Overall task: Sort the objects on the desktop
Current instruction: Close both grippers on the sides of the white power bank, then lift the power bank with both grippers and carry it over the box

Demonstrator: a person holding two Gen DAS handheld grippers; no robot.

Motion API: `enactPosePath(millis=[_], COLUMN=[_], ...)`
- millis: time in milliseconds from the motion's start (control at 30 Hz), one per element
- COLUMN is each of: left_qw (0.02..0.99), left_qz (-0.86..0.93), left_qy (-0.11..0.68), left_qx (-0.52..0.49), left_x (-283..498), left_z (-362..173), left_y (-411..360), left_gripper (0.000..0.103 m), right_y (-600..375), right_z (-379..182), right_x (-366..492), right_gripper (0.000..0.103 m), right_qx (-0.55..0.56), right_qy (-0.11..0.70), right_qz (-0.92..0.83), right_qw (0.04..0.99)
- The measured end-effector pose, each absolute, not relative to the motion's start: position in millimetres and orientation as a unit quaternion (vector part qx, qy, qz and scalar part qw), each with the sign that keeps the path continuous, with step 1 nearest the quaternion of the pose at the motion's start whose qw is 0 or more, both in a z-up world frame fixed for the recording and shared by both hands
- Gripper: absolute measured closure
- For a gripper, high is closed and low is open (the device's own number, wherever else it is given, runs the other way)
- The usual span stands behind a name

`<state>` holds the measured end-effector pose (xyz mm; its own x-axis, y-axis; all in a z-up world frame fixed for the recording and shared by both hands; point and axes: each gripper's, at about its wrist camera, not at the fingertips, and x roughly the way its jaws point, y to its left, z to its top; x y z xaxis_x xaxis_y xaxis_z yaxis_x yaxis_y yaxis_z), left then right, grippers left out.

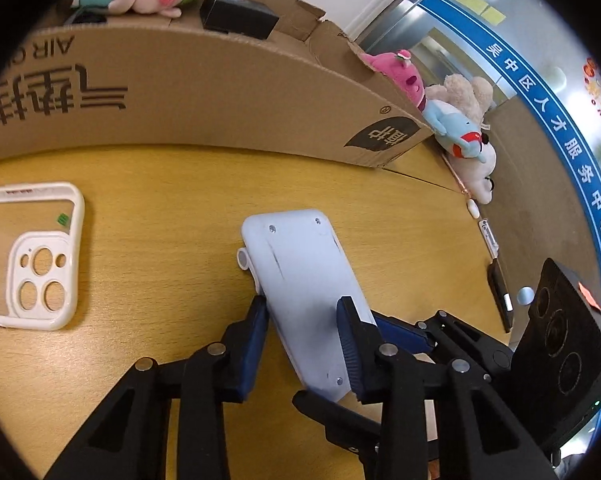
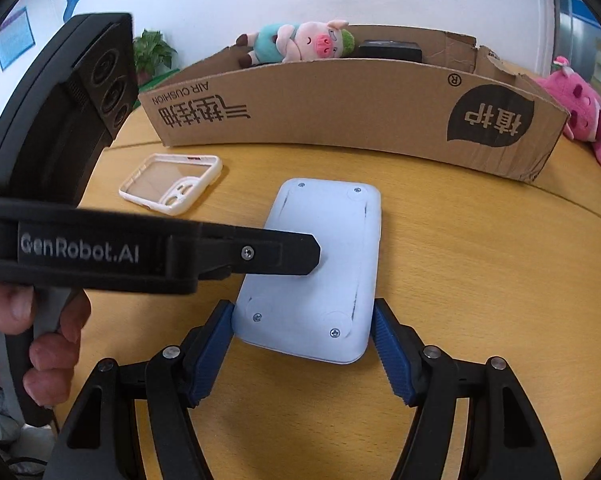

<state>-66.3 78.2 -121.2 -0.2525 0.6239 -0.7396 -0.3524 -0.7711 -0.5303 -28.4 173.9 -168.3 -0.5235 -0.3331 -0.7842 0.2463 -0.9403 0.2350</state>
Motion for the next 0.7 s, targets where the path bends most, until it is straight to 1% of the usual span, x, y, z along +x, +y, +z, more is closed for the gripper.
enactPosePath(millis=[133, 267, 600, 700], left_qw=[0.316, 0.319, 0.357, 0.367], left_qz=[0.796, 0.825, 0.872, 0.877], left_qy=[-0.130, -0.111, -0.070, -0.060], left_qx=[-0.500, -0.452, -0.327, -0.303], left_x=[-64.1, -65.4, -121.3, -145.4], left_z=[-97.6, -52.6, 90.2, 120.9], left_y=[71.0, 67.2, 84.5, 91.0], left_gripper=[0.069, 0.069, 0.069, 0.069], right_y=[172.3, 171.4, 188.4, 198.3], right_z=[-152.7, -117.2, 13.5, 49.6], right_x=[-23.0, -24.1, -70.0, -95.0], right_gripper=[0.037, 0.037, 0.037, 0.037], right_qx=[0.433, 0.393, 0.272, 0.249], right_qy=[-0.048, -0.038, 0.028, 0.035], right_qz=[-0.884, -0.902, -0.949, -0.956], right_qw=[0.171, 0.176, 0.158, 0.151])
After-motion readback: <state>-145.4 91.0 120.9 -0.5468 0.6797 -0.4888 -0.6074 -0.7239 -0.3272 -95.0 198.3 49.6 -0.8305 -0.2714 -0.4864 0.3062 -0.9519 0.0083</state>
